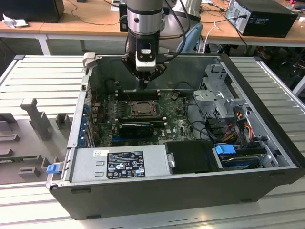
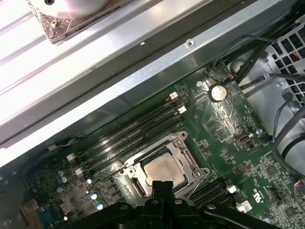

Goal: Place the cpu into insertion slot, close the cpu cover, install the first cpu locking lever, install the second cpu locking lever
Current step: 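Install the first cpu locking lever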

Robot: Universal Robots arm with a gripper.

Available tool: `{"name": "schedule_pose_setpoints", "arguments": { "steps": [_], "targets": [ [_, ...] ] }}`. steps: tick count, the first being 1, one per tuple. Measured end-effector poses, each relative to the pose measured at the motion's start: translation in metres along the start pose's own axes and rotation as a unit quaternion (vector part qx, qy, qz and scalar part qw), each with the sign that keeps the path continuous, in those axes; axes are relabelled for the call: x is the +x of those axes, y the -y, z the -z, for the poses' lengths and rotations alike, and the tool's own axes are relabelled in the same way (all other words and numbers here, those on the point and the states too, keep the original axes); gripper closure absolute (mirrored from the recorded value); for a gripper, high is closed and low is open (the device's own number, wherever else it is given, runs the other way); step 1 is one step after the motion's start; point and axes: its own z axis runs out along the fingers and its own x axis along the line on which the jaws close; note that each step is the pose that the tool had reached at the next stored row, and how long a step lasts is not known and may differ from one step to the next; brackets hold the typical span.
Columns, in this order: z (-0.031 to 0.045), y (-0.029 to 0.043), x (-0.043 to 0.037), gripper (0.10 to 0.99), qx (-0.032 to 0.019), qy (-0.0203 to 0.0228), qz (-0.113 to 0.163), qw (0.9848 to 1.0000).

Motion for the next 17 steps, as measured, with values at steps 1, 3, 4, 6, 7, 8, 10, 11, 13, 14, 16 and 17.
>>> {"name": "schedule_pose_setpoints", "arguments": {
  "steps": [1,3,4,6,7,8,10,11,13,14,16,17],
  "targets": [
    [0.0000,0.0000,0.0000,0.980,0.0000,-0.0001,0.003,1.0000],
    [0.0000,0.0000,0.0000,0.980,0.0000,-0.0004,0.007,1.0000],
    [0.0000,0.0000,0.0000,0.980,0.0000,-0.0005,0.009,1.0000],
    [0.0000,0.0000,0.0000,0.980,0.0000,-0.0009,0.018,0.9998],
    [0.0000,0.0000,0.0000,0.980,0.0000,-0.0010,0.020,0.9998],
    [0.0000,0.0000,0.0000,0.980,0.0000,-0.0012,0.025,0.9997],
    [0.0000,0.0000,0.0000,0.980,0.0000,-0.0016,0.033,0.9994],
    [0.0000,0.0000,0.0000,0.980,0.0000,-0.0019,0.039,0.9992],
    [0.0000,0.0000,0.0000,0.980,0.0000,-0.0022,0.045,0.9990],
    [0.0000,0.0000,0.0000,0.980,0.0000,-0.0023,0.048,0.9989],
    [0.0000,0.0000,0.0000,0.980,0.0000,-0.0027,0.054,0.9985],
    [0.0000,0.0000,0.0000,0.980,0.0000,-0.0028,0.057,0.9984]
  ]
}}
